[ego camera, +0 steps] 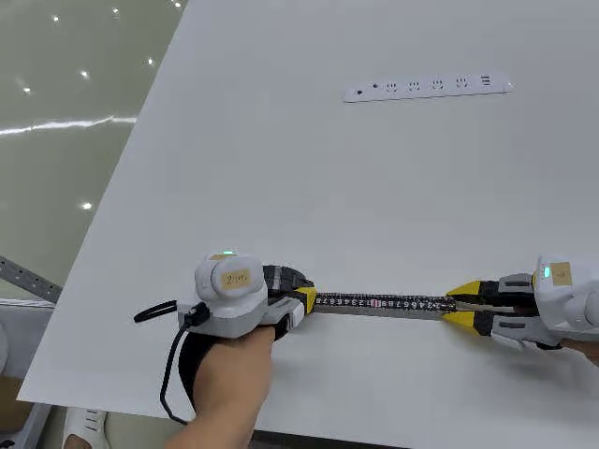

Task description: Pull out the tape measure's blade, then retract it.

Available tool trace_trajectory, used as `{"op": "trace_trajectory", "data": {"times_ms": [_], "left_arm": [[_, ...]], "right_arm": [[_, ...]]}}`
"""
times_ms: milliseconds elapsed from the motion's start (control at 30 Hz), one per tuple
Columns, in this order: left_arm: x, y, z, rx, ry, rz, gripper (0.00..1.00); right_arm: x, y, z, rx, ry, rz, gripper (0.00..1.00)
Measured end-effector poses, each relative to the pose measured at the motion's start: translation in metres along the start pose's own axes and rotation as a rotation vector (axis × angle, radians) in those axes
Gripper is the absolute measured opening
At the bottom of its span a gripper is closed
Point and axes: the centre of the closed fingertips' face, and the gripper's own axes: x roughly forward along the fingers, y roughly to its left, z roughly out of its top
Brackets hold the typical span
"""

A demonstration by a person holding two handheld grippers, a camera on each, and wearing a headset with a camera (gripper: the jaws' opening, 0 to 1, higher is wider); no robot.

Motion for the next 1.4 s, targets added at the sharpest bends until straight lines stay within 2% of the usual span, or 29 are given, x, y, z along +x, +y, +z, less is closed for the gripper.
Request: {"op": "trace_trajectory", "data": {"times_ms": [167,567,633,733,1133,1400], "left_arm": [[0.0,0.0,0.0,-0.003,0.0,-0.002,0.57],[0.0,0.0,0.001,-0.013,-0.003,-0.002,0.57],[0.0,0.0,0.001,-0.014,-0.004,-0.003,0.57],[0.0,0.0,0.001,-0.014,-0.003,-0.004,0.57],[0.0,0.001,0.001,-0.019,-0.004,-0.008,0.57],[0.0,0.001,0.001,-0.017,-0.004,-0.01,0.57]], "right_arm": [[0.009,-0.001,0.003,0.012,-0.018,0.014,0.13],[0.016,0.0,0.008,0.021,-0.037,0.025,0.13],[0.019,0.003,0.016,0.03,-0.07,0.038,0.13],[0.026,0.004,0.018,0.013,-0.05,0.041,0.13],[0.04,0.009,0.028,0.019,-0.068,0.061,0.13],[0.051,0.008,0.029,0.028,-0.069,0.078,0.13]]}}
